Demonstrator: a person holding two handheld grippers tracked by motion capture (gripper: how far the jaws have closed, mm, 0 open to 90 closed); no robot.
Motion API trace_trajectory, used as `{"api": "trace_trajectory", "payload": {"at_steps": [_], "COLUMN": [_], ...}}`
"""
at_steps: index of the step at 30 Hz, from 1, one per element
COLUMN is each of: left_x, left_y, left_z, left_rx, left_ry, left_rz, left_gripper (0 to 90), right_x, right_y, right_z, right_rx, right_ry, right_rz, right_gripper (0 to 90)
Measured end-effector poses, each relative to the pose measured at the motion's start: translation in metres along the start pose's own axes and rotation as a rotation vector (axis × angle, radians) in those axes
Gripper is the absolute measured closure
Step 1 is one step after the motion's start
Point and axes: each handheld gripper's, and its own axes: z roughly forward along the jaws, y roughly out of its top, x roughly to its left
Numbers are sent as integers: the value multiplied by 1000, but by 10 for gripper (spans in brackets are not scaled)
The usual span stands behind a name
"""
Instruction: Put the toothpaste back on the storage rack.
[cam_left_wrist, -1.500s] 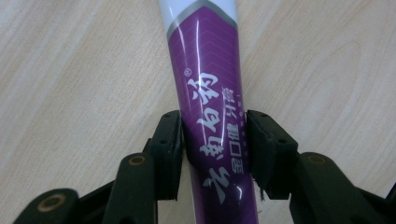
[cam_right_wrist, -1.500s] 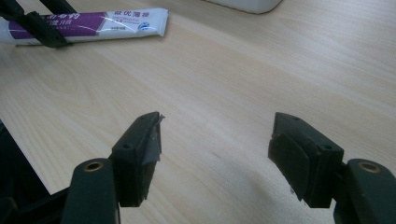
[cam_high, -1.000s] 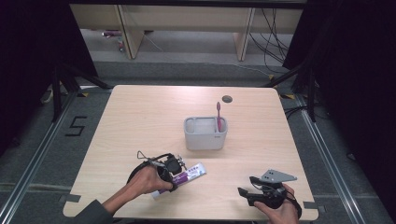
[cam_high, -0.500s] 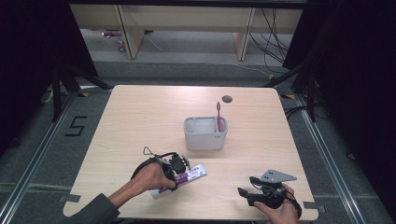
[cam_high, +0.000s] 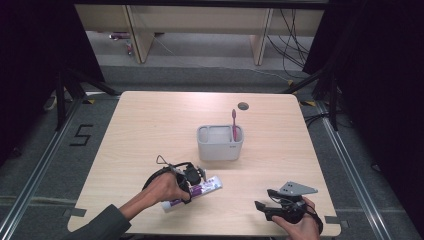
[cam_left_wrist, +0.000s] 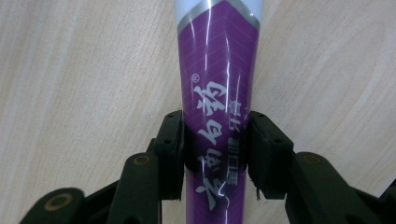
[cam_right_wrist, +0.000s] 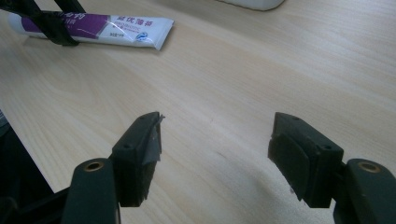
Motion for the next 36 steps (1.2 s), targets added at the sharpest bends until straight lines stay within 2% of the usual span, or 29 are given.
{"api": "trace_trajectory", "payload": {"at_steps": [3,5,11,15,22,30,33,34,35,36], "left_x": [1,1,0,0,1,4,9,11,11,13], "left_y": [3,3,3,2,-1,-6,-10,-14,-14,-15], "left_z": [0,0,0,-1,-3,-14,-20,-24,-24,-27], "left_rx": [0,1,0,-5,-42,-145,-207,-267,-267,-285], "left_ry": [-2,0,1,9,-6,-28,-45,-61,-61,-64], "left_rz": [-1,13,11,35,40,26,3,-32,-32,-34], "left_gripper": [562,589,618,641,672,680,681,680,680,680], "right_x": [0,0,0,0,-1,-1,-2,0,0,-2], "right_y": [0,0,0,0,0,0,0,-1,-1,-1], "right_z": [-1,0,-1,0,0,0,0,-1,-1,-1], "right_rx": [8,1,10,9,4,4,4,22,22,10], "right_ry": [2,11,1,3,0,-3,-4,8,8,1], "right_rz": [-3,3,0,2,4,4,9,43,43,14], "right_gripper": [344,344,344,344,344,344,344,344,344,344]}}
